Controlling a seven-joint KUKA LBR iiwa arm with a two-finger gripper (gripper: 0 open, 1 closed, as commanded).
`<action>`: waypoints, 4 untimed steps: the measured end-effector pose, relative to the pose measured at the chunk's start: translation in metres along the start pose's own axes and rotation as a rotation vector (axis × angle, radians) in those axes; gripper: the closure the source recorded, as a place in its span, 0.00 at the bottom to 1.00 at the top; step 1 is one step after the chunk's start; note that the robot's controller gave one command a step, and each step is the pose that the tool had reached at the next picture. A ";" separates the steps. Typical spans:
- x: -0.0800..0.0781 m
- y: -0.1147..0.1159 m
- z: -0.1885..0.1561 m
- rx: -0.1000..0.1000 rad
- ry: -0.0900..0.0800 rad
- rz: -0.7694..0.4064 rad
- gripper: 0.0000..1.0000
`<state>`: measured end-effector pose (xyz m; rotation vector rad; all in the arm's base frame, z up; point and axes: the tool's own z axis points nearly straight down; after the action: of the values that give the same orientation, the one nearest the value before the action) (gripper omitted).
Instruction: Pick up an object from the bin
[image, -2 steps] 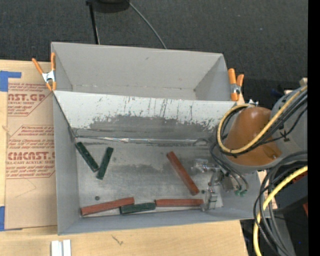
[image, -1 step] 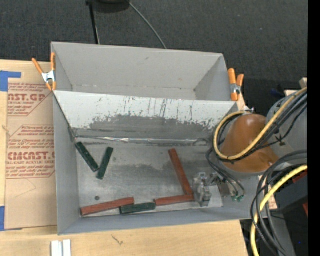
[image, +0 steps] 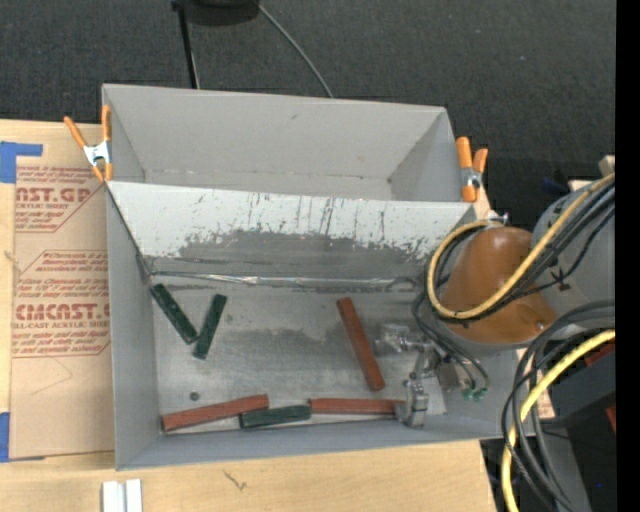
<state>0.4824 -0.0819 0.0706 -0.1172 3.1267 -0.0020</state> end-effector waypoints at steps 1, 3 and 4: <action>0.000 0.000 0.000 0.000 0.001 -0.001 0.00; -0.009 0.052 0.001 -0.002 0.011 0.009 0.00; -0.008 0.052 0.001 -0.002 0.013 0.008 1.00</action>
Offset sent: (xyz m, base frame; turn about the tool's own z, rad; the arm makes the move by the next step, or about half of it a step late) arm 0.0043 0.0518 -0.0006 0.0098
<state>0.4868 -0.0293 0.0700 -0.1044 3.1404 0.0007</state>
